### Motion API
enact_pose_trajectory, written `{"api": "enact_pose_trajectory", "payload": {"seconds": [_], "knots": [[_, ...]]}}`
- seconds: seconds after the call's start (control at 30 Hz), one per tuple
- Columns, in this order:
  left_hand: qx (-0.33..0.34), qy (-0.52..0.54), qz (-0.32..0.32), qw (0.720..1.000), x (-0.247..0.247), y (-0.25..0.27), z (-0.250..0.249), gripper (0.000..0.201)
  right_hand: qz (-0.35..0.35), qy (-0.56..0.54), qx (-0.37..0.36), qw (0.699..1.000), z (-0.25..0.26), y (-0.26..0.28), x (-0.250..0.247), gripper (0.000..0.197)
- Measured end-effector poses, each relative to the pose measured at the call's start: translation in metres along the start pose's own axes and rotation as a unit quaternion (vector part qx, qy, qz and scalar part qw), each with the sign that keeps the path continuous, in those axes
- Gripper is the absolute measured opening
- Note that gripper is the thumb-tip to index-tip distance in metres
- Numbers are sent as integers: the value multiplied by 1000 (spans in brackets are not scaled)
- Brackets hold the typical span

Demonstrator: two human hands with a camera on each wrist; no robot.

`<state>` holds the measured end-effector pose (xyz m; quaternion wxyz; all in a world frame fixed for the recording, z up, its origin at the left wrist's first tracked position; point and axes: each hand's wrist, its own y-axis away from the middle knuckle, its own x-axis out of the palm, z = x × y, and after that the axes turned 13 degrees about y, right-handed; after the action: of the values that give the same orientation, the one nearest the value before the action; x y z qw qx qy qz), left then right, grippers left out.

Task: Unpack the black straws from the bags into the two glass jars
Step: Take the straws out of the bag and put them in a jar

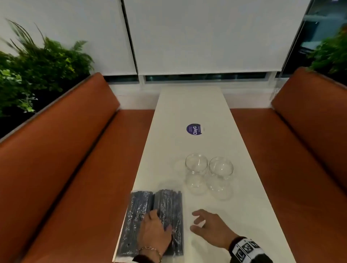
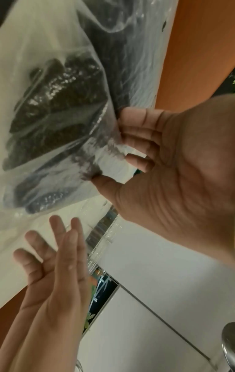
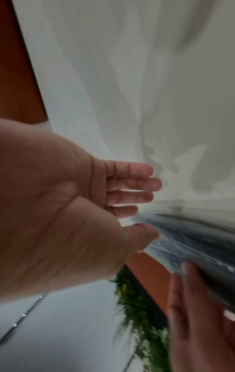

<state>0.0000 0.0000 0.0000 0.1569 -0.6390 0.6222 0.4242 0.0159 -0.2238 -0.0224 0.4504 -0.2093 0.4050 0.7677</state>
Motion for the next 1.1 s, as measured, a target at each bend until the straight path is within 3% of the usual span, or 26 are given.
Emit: {"api": "enact_pose_trajectory", "payload": {"seconds": [0.1, 0.2, 0.33, 0.4, 0.53, 0.67, 0.83, 0.97, 1.03, 1.1], "knots": [[-24, 26, 5, 999, 9, -4, 4, 109, 2, 14, 7, 1000, 14, -9, 7, 62], [-21, 13, 18, 1000, 17, 1, 8, 132, -1, -34, 35, 999, 22, -11, 16, 82], [-41, 61, 37, 997, 23, 11, 8, 147, -18, -130, 93, 987, 30, -16, 17, 119], [-50, 99, 30, 993, 31, 14, 10, 149, -31, -197, 117, 973, 35, -16, 16, 128], [47, 171, 8, 984, 31, 28, 7, 107, -30, -314, 92, 945, 47, -5, 0, 100], [58, 299, 112, 946, 8, 24, 3, 84, -46, -335, 43, 940, 53, 8, -26, 84], [105, 358, 125, 919, -28, 12, -7, 93, -11, -337, -49, 940, 57, 31, -60, 68], [128, 423, 136, 887, -60, -8, -14, 127, 13, -340, -88, 936, 52, 40, -74, 61], [127, 454, 167, 866, -73, -15, -21, 121, 14, -335, -88, 938, 48, 43, -78, 59], [104, 474, 164, 859, -79, -17, -32, 99, 1, -324, -80, 943, 45, 46, -81, 55]]}}
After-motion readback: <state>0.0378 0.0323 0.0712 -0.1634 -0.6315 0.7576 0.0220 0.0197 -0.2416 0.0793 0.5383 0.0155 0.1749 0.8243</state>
